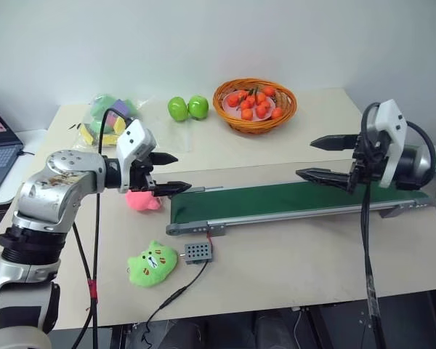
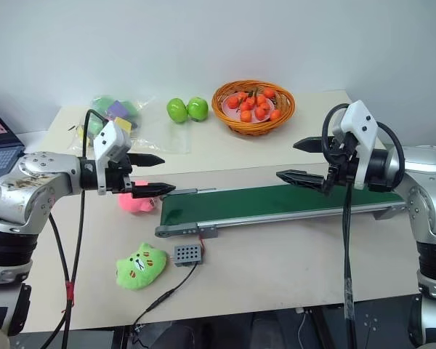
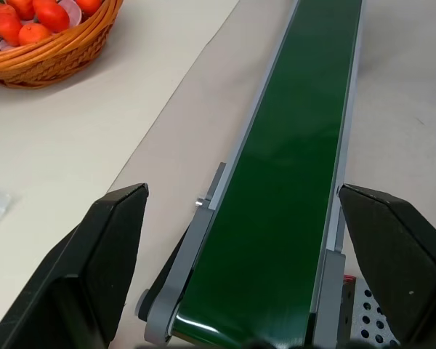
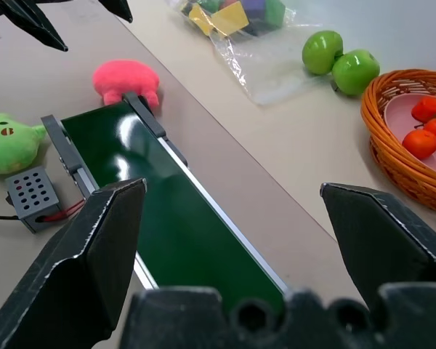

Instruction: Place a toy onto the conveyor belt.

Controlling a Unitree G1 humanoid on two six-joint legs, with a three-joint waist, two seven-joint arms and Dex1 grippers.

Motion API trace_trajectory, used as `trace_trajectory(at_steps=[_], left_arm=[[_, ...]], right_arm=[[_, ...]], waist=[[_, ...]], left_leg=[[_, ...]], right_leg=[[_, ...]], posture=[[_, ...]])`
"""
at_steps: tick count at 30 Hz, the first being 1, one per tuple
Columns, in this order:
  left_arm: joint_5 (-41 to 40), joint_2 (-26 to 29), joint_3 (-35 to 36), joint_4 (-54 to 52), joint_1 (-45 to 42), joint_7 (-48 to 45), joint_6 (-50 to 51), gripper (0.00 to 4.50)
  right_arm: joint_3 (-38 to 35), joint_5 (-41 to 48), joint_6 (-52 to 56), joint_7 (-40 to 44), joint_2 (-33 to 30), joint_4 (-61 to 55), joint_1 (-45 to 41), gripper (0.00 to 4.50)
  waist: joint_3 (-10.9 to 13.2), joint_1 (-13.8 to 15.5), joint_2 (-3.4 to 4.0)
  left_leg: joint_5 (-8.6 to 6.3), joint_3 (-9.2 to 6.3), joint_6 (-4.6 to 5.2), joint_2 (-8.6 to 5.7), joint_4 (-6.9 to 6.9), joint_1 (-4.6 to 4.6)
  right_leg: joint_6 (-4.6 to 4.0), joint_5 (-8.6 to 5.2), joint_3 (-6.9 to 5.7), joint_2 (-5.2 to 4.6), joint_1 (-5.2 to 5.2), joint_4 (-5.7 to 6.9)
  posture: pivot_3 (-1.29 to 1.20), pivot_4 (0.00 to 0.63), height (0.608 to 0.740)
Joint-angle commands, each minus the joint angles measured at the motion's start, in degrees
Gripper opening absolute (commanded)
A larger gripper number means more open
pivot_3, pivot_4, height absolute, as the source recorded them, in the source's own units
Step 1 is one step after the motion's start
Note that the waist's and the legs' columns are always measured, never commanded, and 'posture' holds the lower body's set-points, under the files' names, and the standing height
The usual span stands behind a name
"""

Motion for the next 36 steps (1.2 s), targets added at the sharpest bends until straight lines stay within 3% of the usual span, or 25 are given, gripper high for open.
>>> trace_trajectory(at_steps=[1, 12, 19, 22, 27, 31, 36], left_arm=[[-1.41, -0.34, 2.87, -0.75, -1.24, -0.03, -0.45, 4.47], [-10.89, -0.24, 13.91, -2.03, -0.24, 3.36, 8.77, 4.47], [-22.97, 3.84, 25.56, -2.58, 5.06, 5.85, 25.42, 4.47], [-21.08, 7.76, 30.48, -1.89, 13.30, 3.37, 22.54, 4.47], [-12.95, 9.48, 32.63, -4.23, 25.19, 2.51, 9.30, 4.47], [-9.24, 7.06, 34.01, -11.96, 37.30, -0.05, -0.30, 4.47], [-9.78, 1.33, 33.84, -15.08, 43.05, 1.28, -5.32, 4.47]], right_arm=[[-1.63, 0.80, -0.81, -0.01, -0.41, -1.38, -0.89, 4.50], [0.73, -0.19, -2.06, 1.30, 0.75, 1.08, -3.41, 4.50], [2.50, -0.93, -3.25, 2.32, 1.95, 3.15, -4.94, 4.50], [3.71, -1.49, -4.11, 2.83, 3.18, 4.49, -5.69, 4.50], [5.29, -2.40, -5.29, 4.02, 4.78, 6.79, -7.11, 4.50], [6.66, -3.41, -6.53, 5.33, 6.11, 9.09, -8.47, 4.50], [7.28, -4.31, -7.86, 6.36, 7.00, 10.95, -9.13, 4.50]], waist=[[0.00, 0.00, 0.00], [0.00, -0.26, 0.00], [0.00, -0.49, 0.01], [0.00, -0.85, 0.01], [0.01, -0.58, 0.04], [0.02, -0.37, 0.04], [0.02, 0.24, 0.05]], left_leg=[[0.00, 0.00, 0.00, 0.00, 0.00, 0.00], [0.00, 0.00, 0.00, 0.01, 0.02, 0.00], [0.00, 0.00, 0.00, 0.03, -0.03, 0.01], [0.00, 0.01, -0.01, 0.05, -0.03, 0.01], [0.00, 0.05, -0.08, 0.10, -0.07, 0.03], [-0.01, 0.11, -0.09, 0.16, -0.12, 0.02], [-0.01, 0.13, -0.09, 0.17, -0.14, 0.01]], right_leg=[[0.00, 0.00, 0.00, 0.00, 0.00, 0.00], [0.00, 0.00, 0.00, 0.00, -0.01, 0.01], [0.00, 0.00, 0.01, 0.03, -0.06, 0.03], [0.00, 0.00, 0.01, 0.06, -0.08, 0.03], [-0.07, 0.04, -0.01, 0.10, -0.12, 0.00], [-0.12, 0.07, 0.00, 0.11, -0.13, -0.03], [-0.13, 0.07, -0.02, 0.11, -0.13, -0.06]], posture=[[0.00, 0.150, 0.740], [0.00, 0.150, 0.740], [0.00, 0.150, 0.740], [0.00, 0.150, 0.740], [0.00, 0.150, 0.740], [0.00, 0.150, 0.740], [0.00, 0.150, 0.740]])
